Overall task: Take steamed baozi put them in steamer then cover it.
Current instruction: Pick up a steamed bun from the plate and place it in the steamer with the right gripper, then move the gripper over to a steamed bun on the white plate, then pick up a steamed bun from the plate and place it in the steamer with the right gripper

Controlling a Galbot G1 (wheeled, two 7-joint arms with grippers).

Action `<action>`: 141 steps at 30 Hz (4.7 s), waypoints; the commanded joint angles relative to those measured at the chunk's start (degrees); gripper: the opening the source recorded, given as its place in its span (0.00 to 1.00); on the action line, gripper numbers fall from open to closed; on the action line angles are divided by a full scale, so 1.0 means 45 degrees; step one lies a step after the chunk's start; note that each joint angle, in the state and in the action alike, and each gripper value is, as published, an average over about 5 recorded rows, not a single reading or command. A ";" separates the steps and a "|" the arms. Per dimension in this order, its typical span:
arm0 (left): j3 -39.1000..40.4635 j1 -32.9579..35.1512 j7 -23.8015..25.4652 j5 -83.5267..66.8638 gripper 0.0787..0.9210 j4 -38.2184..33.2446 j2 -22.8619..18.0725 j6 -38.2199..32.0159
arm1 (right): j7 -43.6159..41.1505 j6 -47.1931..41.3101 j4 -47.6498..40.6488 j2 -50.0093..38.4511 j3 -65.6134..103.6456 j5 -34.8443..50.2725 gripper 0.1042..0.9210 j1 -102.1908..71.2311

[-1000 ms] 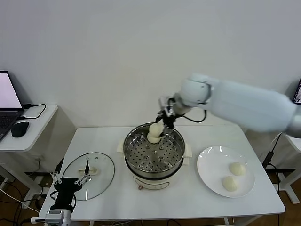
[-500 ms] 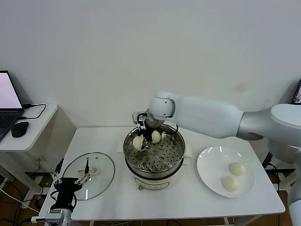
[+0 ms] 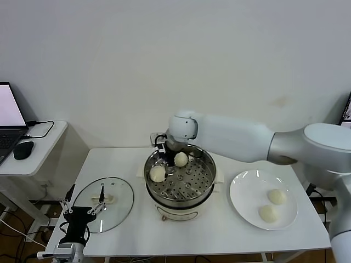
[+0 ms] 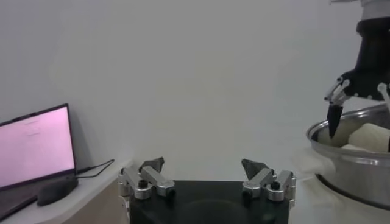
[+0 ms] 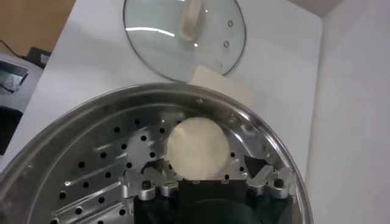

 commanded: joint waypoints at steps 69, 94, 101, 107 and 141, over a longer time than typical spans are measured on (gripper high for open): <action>0.0372 0.0653 -0.0070 0.0919 0.88 -0.0283 -0.0378 -0.0012 | -0.0810 0.4344 0.2578 -0.9946 0.9747 -0.8100 0.88 -1.2427; 0.0374 0.0586 -0.0088 0.0911 0.88 -0.0247 -0.0413 -0.0024 | -0.1068 0.4267 0.2391 -0.9653 0.9370 -0.8019 0.64 -1.1757; 0.0365 0.0574 -0.0091 0.0896 0.88 -0.0304 -0.0339 -0.0023 | -0.1489 0.4110 0.3222 -1.0216 0.9126 -0.6971 0.61 -1.0039; 0.0454 0.0538 -0.0113 0.0904 0.88 -0.0319 -0.0311 -0.0004 | -0.1761 0.3837 0.3935 -1.0888 0.8761 -0.5670 0.61 -0.8101; 0.0270 0.0546 -0.0209 0.0831 0.88 -0.0347 -0.0578 -0.0092 | -0.0515 0.6398 0.2859 -0.2606 0.0138 -0.3036 0.63 -0.0180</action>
